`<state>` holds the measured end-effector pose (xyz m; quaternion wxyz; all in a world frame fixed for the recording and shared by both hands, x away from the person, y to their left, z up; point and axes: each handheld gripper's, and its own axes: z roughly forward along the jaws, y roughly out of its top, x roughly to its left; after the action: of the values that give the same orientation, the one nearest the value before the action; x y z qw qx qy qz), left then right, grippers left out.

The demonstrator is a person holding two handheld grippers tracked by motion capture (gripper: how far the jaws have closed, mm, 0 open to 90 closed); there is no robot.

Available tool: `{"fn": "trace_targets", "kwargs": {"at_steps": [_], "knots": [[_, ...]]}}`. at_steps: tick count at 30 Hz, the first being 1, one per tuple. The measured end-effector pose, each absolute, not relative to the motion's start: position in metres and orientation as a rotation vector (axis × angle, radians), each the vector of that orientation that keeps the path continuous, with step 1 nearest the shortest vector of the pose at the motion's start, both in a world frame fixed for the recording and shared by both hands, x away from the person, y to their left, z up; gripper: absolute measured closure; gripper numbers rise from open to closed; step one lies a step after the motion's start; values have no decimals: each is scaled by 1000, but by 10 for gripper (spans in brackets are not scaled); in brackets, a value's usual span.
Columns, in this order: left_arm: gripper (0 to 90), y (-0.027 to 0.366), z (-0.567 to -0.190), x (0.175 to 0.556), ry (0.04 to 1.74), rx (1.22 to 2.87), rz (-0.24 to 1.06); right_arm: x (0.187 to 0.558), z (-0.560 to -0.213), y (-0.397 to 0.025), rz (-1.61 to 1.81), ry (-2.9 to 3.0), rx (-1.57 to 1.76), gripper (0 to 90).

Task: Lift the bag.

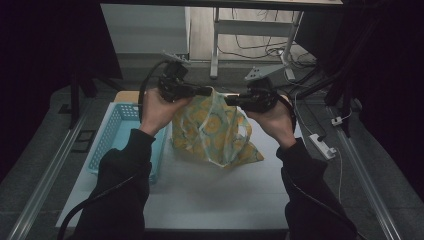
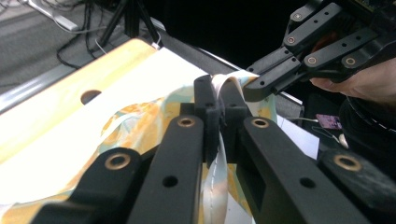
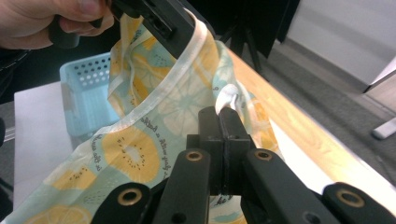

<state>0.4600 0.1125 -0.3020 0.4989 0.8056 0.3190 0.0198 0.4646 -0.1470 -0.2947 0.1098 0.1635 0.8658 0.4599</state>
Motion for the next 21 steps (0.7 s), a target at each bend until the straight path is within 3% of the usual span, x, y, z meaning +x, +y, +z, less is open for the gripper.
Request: {"fn": "trace_targets", "kwargs": {"at_steps": [21], "knots": [[857, 101, -385, 468, 839, 2072, 29, 476, -369, -141, 1303, 2654, 567, 893]]}}
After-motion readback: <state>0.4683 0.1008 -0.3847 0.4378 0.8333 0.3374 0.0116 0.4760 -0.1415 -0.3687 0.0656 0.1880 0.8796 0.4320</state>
